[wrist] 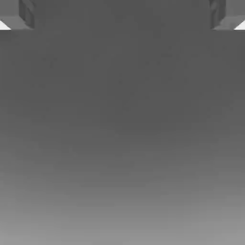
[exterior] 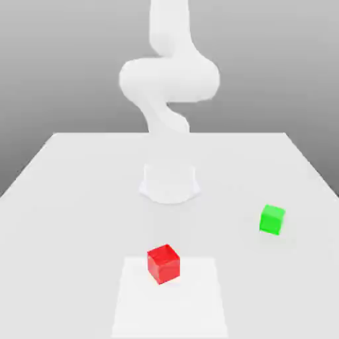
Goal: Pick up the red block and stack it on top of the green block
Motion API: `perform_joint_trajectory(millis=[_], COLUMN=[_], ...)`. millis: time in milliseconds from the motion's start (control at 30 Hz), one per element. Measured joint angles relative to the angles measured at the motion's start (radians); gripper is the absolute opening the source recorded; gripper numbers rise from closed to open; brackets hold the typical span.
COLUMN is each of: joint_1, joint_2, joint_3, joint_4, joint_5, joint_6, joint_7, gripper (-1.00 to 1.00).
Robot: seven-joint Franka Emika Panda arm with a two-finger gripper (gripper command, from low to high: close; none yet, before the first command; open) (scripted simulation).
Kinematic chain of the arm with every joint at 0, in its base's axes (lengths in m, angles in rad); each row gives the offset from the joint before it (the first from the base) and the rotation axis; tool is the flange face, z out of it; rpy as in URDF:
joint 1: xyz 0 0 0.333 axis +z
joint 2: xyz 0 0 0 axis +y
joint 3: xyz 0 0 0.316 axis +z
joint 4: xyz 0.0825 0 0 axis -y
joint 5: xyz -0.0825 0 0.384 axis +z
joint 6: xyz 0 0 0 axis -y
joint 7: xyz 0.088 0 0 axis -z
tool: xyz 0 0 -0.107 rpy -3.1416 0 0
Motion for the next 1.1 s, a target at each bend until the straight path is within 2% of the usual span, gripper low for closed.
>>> perform_joint_trajectory(millis=[567, 633, 733, 867, 900, 1100], joint_1=[-0.216, -0.222, -0.224, -0.139, -0.123, -0.115], joint_2=[0.592, 0.661, 0.767, 0.912, 0.932, 0.942], joint_3=[0.199, 0.199, 0.18, 0.067, 0.048, 0.039], joint_4=[-0.474, -0.51, -0.507, -0.488, -0.485, -0.484], joint_5=[0.038, 0.033, -0.038, -0.152, -0.163, -0.17], joint_6=[0.418, 0.469, 0.557, 0.678, 0.695, 0.706], joint_7=[0.779, 0.851, 0.922, 1.006, 1.014, 1.019], gripper=[0.0, 0.0, 0.0, 0.0, -1.0, -1.0])
